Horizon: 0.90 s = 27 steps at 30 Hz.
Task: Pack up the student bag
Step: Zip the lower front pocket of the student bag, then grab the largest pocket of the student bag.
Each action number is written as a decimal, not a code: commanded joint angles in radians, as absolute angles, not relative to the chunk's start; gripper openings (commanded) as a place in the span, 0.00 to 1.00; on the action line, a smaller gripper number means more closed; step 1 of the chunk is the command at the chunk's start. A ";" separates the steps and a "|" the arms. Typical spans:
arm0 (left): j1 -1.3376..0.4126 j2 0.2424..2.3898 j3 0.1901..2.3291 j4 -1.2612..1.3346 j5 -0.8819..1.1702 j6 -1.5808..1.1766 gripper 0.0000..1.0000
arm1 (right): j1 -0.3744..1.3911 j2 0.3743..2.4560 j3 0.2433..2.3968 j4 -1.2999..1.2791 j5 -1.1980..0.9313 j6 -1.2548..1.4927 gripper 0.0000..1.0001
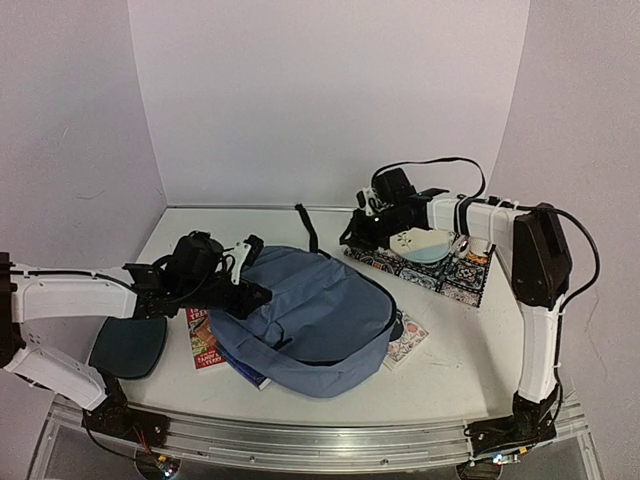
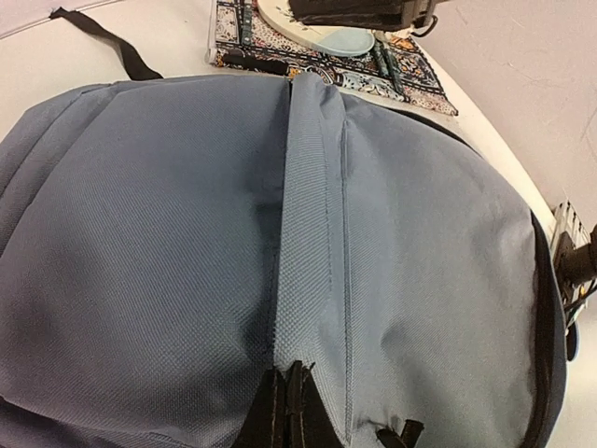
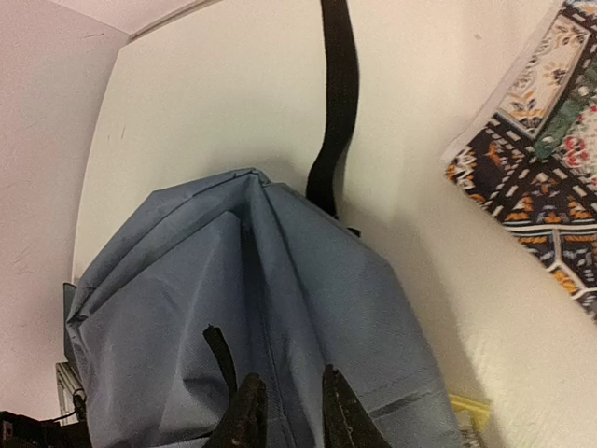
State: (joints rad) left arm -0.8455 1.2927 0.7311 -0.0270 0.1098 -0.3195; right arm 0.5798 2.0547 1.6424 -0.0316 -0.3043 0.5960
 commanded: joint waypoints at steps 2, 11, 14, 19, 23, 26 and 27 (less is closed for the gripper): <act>-0.838 1.392 0.947 -0.017 0.101 -0.382 0.00 | 0.584 1.885 1.646 -0.132 -0.314 0.548 0.29; -0.783 1.508 1.121 -0.023 0.103 -0.396 0.00 | 0.739 1.735 1.538 -0.188 -0.326 0.542 0.37; -0.771 1.535 1.153 -0.024 0.110 -0.391 0.00 | 0.801 1.738 1.511 -0.189 -0.324 0.565 0.40; -0.770 1.552 1.169 -0.011 0.127 -0.406 0.00 | 0.860 1.764 1.464 -0.160 -0.306 0.632 0.40; -0.770 1.563 1.159 -0.005 0.145 -0.421 0.00 | 0.885 1.800 1.441 -0.078 -0.335 0.691 0.43; -0.770 1.562 1.149 -0.004 0.149 -0.433 0.00 | 0.900 1.837 1.438 -0.033 -0.346 0.721 0.43; -0.770 1.560 1.148 -0.004 0.149 -0.435 0.00 | 0.902 1.850 1.435 -0.023 -0.353 0.732 0.43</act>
State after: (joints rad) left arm -0.7722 1.5725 1.0958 -0.0970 0.1304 -0.4043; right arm 0.8837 1.8011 1.4447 -0.0969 -0.3215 0.6652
